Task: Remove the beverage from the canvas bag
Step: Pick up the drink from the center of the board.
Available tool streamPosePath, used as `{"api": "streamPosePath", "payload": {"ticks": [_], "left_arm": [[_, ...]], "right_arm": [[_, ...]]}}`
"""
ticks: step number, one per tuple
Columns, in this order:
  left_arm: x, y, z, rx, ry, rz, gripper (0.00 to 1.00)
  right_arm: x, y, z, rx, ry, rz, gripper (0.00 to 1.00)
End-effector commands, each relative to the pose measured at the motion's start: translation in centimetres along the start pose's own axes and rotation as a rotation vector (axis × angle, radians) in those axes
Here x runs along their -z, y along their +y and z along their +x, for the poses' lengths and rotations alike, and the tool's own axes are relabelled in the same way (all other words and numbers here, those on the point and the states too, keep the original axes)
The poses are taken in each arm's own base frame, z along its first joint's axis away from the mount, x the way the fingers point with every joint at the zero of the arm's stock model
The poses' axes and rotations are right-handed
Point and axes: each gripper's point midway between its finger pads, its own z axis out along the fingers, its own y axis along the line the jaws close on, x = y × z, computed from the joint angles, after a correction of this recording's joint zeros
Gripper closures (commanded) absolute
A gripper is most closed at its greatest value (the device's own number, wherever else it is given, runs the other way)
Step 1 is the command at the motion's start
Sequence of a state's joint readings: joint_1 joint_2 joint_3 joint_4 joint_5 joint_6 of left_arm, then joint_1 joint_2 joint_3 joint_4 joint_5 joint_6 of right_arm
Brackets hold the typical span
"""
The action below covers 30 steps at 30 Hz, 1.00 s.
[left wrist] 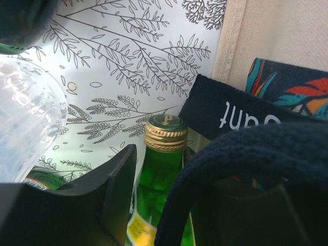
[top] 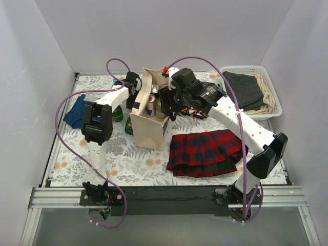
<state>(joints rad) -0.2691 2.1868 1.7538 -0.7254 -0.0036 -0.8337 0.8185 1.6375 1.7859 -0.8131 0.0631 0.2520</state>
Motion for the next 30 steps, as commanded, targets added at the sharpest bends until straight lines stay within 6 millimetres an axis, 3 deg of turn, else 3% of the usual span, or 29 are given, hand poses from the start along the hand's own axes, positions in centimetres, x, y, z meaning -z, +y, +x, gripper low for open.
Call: {"api": "streamPosePath", "payload": {"ticks": [1,12,16,18,20,25,30], "left_arm": [[-1.2,0.6,0.4,0.011,0.028,-0.014,0.6],[-2.6,0.9,1.1,0.015,0.05,-0.03,0.6],[-2.8,0.7,1.3,0.016,0.059,-0.018,0.86],[-2.6,0.6,1.2,0.017,0.053,-0.014,0.94],[-2.1,0.5,0.6,0.02,0.036,-0.009,1.0],[-0.5,0.2,-0.8,0.026,-0.011,0.0,1.0],[2.8,-0.2,-3.1,0.032,-0.092,0.011,1.0]], "right_arm": [[0.6,0.6,-1.5,-0.005,-0.042,-0.024,0.28],[0.1,0.7,-1.5,-0.002,-0.032,-0.03,0.28],[-0.1,0.7,-1.4,-0.001,-0.028,-0.029,0.28],[-0.1,0.7,-1.4,-0.001,-0.028,-0.028,0.28],[-0.1,0.7,-1.4,-0.001,-0.028,-0.029,0.28],[-0.1,0.7,-1.4,-0.001,-0.027,-0.032,0.28],[-0.1,0.6,-1.4,-0.003,-0.026,-0.029,0.28]]}}
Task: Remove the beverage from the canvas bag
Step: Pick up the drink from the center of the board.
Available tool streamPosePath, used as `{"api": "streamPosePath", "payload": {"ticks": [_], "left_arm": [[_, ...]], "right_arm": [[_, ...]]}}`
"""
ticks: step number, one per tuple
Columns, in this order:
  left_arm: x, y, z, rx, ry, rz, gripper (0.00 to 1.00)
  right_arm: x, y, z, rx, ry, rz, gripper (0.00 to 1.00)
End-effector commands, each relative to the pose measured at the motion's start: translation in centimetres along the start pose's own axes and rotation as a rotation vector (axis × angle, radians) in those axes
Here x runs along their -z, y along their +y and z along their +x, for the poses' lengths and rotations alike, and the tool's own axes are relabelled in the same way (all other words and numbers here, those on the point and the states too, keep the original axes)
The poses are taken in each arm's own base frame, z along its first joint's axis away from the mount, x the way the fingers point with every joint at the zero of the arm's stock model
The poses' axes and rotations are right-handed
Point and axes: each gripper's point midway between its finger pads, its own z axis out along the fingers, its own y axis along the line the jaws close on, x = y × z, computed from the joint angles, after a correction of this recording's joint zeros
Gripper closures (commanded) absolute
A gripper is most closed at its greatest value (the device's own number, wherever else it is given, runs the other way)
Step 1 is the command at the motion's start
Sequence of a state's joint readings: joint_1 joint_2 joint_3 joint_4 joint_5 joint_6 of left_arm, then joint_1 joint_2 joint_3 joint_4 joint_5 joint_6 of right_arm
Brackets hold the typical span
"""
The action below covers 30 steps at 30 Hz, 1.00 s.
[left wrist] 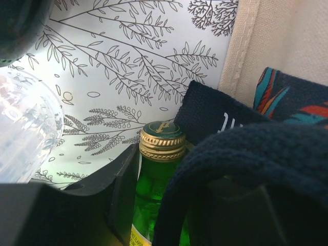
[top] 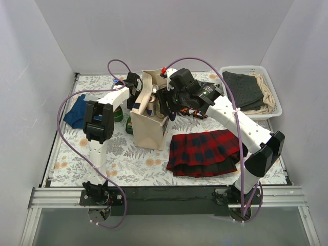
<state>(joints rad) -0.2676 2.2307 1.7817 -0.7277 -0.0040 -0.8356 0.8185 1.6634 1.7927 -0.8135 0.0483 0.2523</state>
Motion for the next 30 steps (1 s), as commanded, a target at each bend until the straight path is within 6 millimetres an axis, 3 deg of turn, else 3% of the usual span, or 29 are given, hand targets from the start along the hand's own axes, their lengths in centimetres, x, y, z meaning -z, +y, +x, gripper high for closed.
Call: {"api": "streamPosePath", "payload": {"ticks": [1,7,22,27,30], "left_arm": [[4.8,-0.3,-3.7,0.029,-0.129,0.014,1.0],[7.7,-0.2,-5.5,0.033,-0.198,0.004,1.0],[11.6,-0.4,-6.9,0.044,-0.273,0.017,1.0],[14.4,-0.6,-7.8,0.044,-0.33,0.029,1.0],[15.2,-0.6,-7.9,0.047,-0.344,0.028,1.0]], "right_arm": [[0.9,0.5,-1.7,-0.001,-0.051,-0.022,0.28],[0.9,0.5,-1.6,-0.004,-0.048,-0.021,0.28],[0.8,0.3,-1.2,-0.005,-0.042,-0.016,0.28],[0.8,0.5,-1.3,-0.004,-0.042,-0.021,0.28],[0.7,0.5,-1.3,-0.004,-0.04,-0.023,0.28]]}}
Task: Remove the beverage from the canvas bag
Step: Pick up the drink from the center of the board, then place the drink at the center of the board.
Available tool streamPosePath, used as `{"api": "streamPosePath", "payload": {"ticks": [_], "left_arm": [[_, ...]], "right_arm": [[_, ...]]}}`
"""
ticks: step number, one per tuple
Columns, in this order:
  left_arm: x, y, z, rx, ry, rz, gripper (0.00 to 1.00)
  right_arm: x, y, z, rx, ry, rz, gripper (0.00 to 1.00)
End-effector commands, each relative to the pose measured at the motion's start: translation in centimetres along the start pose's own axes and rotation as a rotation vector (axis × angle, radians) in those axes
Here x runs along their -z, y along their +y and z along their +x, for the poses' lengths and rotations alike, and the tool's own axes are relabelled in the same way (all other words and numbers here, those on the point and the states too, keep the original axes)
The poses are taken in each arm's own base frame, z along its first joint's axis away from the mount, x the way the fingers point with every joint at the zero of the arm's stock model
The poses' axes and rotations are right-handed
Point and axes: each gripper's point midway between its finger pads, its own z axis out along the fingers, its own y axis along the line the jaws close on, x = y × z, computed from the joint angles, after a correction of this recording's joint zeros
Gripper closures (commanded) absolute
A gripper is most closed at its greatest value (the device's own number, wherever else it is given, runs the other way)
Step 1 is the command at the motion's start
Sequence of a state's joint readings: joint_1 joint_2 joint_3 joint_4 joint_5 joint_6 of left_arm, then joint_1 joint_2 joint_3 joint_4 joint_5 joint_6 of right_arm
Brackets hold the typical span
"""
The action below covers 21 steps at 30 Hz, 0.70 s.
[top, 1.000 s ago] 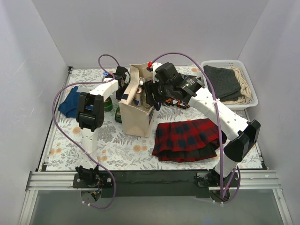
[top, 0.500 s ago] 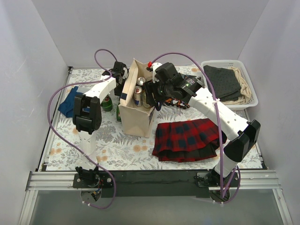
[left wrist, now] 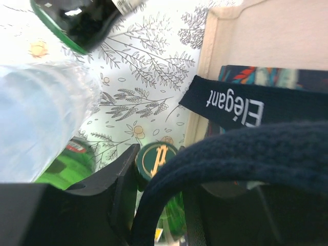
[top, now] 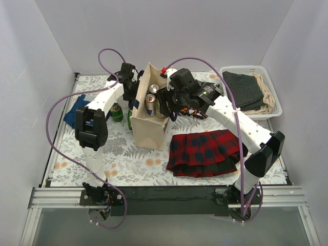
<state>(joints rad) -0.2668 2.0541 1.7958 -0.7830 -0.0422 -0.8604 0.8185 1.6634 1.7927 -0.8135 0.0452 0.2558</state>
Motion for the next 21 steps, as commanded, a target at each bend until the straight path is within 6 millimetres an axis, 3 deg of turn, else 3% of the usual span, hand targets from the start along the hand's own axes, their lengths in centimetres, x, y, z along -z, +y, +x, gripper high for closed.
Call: {"api": "streamPosePath", "payload": {"ticks": [1,6,11,17,21], "left_arm": [[6.9,-0.5,-5.3,0.024,-0.204,0.035,1.0],[7.6,-0.4,-4.7,0.033,-0.214,0.043,1.0],[9.5,-0.8,-4.9,0.046,-0.27,0.079,1.0],[9.3,-0.4,-3.6,0.042,-0.242,0.065,1.0],[10.5,-0.5,-3.3,0.036,-0.278,0.082,1.0]], "right_arm": [[0.7,0.4,-1.3,-0.002,-0.041,-0.02,0.28],[0.8,0.4,-1.3,-0.003,-0.042,-0.02,0.28],[0.7,0.5,-1.2,-0.004,-0.038,-0.026,0.29],[0.8,0.5,-1.1,-0.006,-0.038,-0.025,0.29],[0.9,0.6,-1.1,-0.007,-0.037,-0.029,0.29]]}}
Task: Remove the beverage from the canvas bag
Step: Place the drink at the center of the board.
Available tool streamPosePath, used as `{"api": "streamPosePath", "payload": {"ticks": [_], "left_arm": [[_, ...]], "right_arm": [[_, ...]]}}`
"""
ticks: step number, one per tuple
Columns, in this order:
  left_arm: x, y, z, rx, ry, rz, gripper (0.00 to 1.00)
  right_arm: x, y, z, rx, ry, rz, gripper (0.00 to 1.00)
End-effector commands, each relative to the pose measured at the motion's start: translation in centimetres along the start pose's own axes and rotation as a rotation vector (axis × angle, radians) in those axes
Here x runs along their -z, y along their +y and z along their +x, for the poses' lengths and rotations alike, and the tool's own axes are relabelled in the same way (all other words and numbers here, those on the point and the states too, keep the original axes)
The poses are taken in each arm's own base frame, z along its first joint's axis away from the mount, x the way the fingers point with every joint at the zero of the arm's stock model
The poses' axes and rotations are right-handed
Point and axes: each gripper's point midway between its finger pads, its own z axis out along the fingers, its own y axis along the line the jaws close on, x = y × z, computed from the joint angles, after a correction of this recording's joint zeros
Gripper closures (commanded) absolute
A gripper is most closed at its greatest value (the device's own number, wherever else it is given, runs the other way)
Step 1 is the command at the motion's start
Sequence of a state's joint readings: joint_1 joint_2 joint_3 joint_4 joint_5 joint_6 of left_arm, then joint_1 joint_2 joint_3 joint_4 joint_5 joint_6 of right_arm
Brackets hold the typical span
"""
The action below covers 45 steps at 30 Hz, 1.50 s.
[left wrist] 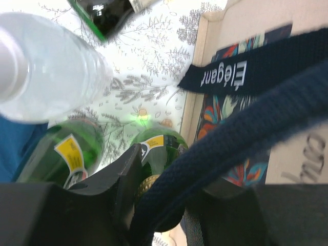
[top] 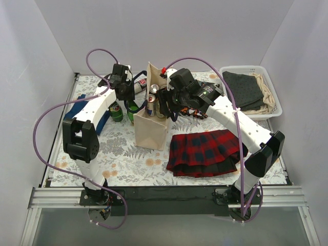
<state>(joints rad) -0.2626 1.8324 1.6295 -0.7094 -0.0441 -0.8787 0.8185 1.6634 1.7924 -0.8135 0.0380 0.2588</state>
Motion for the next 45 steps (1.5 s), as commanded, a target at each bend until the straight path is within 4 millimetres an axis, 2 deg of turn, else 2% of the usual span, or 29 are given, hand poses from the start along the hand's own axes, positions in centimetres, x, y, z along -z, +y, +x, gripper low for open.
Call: {"api": "streamPosePath", "payload": {"ticks": [1,4,12,19,26,32,35,41,45], "left_arm": [[4.8,-0.9,-3.2,0.006,-0.159,0.058,1.0],[5.5,-0.6,-2.9,-0.008,-0.163,0.053,1.0],[5.2,-0.5,-0.1,-0.01,-0.093,0.062,1.0],[5.9,0.5,-0.6,-0.017,-0.161,0.017,1.0],[5.2,1.2,1.2,-0.023,-0.116,-0.017,1.0],[5.3,1.6,2.4,-0.044,-0.119,-0.054,1.0],[5.3,1.9,2.2,-0.074,-0.15,-0.101,1.0],[4.5,4.0,1.8,-0.09,-0.19,-0.259,1.0],[4.0,4.4,1.5,-0.094,-0.199,-0.293,1.0]], "right_arm": [[0.8,0.5,-1.1,-0.002,-0.037,-0.022,0.29],[0.8,0.4,-0.9,-0.005,-0.034,-0.022,0.29],[0.9,0.4,-0.7,-0.013,-0.032,-0.024,0.29],[1.0,0.6,-0.7,-0.013,-0.033,-0.032,0.29],[0.9,0.5,-0.3,-0.012,-0.028,-0.029,0.29],[0.9,0.4,-0.2,-0.01,-0.028,-0.027,0.29],[0.9,0.4,0.0,-0.009,-0.026,-0.028,0.29],[1.1,0.2,0.2,-0.008,-0.036,-0.027,0.29],[1.2,0.2,0.4,-0.007,-0.037,-0.023,0.29]]}}
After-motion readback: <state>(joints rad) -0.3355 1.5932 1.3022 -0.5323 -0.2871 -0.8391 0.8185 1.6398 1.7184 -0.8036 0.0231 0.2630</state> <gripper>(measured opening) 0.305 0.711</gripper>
